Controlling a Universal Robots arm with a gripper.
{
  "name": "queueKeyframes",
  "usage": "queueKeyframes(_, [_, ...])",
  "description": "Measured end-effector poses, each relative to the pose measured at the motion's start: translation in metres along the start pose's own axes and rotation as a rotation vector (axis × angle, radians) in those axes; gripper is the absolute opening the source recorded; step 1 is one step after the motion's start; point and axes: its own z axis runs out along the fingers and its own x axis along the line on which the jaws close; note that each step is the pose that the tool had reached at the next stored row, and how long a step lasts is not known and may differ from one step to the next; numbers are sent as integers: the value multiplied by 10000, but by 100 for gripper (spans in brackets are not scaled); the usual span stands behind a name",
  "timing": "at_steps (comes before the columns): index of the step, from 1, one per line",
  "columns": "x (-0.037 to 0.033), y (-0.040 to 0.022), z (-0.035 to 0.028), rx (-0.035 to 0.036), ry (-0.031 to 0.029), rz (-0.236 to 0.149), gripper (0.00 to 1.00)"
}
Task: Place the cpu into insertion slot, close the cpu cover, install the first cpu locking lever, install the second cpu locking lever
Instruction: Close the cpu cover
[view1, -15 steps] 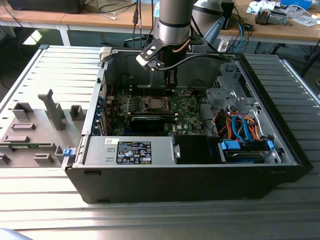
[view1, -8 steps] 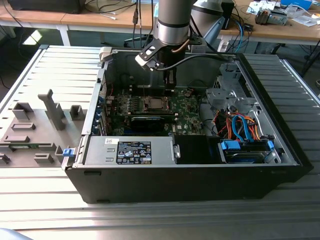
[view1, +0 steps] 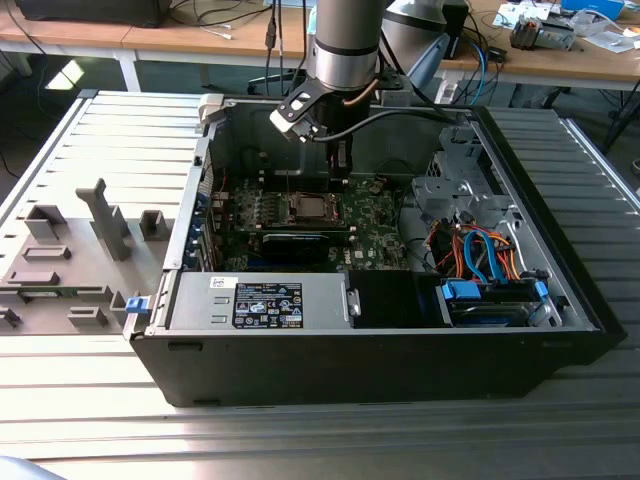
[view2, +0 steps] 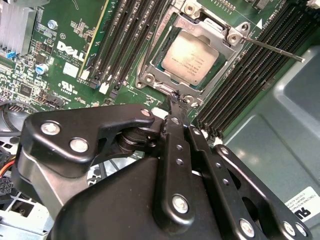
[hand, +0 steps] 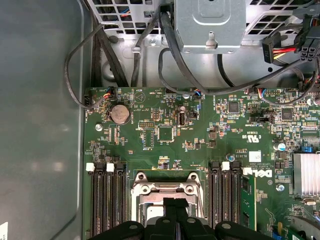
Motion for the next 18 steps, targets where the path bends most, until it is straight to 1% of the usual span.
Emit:
queueKeyframes(3, [0,-1,2,1,23,0,11])
queueKeyframes(7, [0,-6,8,1,34,1,11])
queueKeyframes(18, [0,-21,27,1,41,1,11])
